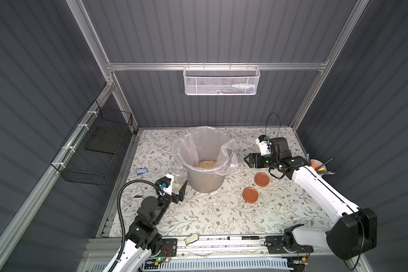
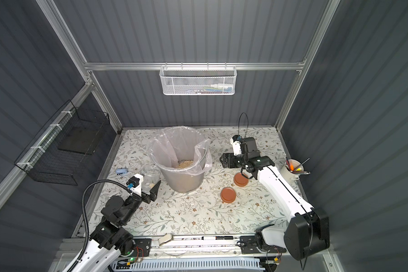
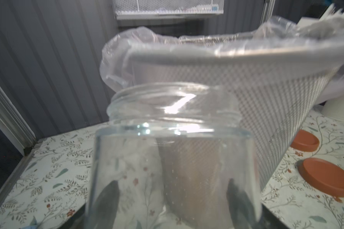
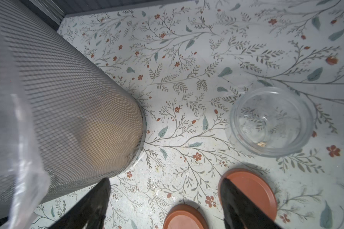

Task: Empty expired oatmeal from jars
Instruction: Adjust the trash bin at the center of the board.

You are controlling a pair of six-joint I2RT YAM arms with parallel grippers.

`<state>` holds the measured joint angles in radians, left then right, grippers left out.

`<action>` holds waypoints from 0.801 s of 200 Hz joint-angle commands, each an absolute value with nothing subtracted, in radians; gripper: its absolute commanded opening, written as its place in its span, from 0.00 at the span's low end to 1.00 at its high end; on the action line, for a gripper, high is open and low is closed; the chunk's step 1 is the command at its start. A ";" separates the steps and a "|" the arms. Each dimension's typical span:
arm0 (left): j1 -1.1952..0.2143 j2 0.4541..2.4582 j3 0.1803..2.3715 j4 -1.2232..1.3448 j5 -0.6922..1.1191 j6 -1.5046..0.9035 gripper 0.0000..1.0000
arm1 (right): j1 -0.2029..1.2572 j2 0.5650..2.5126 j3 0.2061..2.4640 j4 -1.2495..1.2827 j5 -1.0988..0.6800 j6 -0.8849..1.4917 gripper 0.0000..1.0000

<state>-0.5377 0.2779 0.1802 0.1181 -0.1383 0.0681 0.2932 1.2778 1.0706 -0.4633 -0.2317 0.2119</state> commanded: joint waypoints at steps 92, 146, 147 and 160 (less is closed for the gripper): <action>-0.538 0.573 -0.046 0.722 -0.035 -0.014 0.00 | 0.369 1.187 1.154 -0.660 -0.365 0.117 0.86; -0.537 0.633 -0.050 0.745 0.049 -0.001 0.00 | 0.534 1.060 1.207 -0.754 -0.510 0.115 0.88; -0.537 0.632 -0.050 0.744 0.049 -0.001 0.00 | 0.540 1.062 1.209 -0.756 -0.511 0.116 0.88; -0.538 0.626 -0.047 0.738 0.073 -0.002 0.00 | 0.615 1.097 1.243 -0.774 -0.503 0.109 0.87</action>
<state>-0.5377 0.6514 0.0063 0.6323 0.0071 -0.0017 0.5167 1.0573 1.1885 -0.7162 -0.4400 0.1261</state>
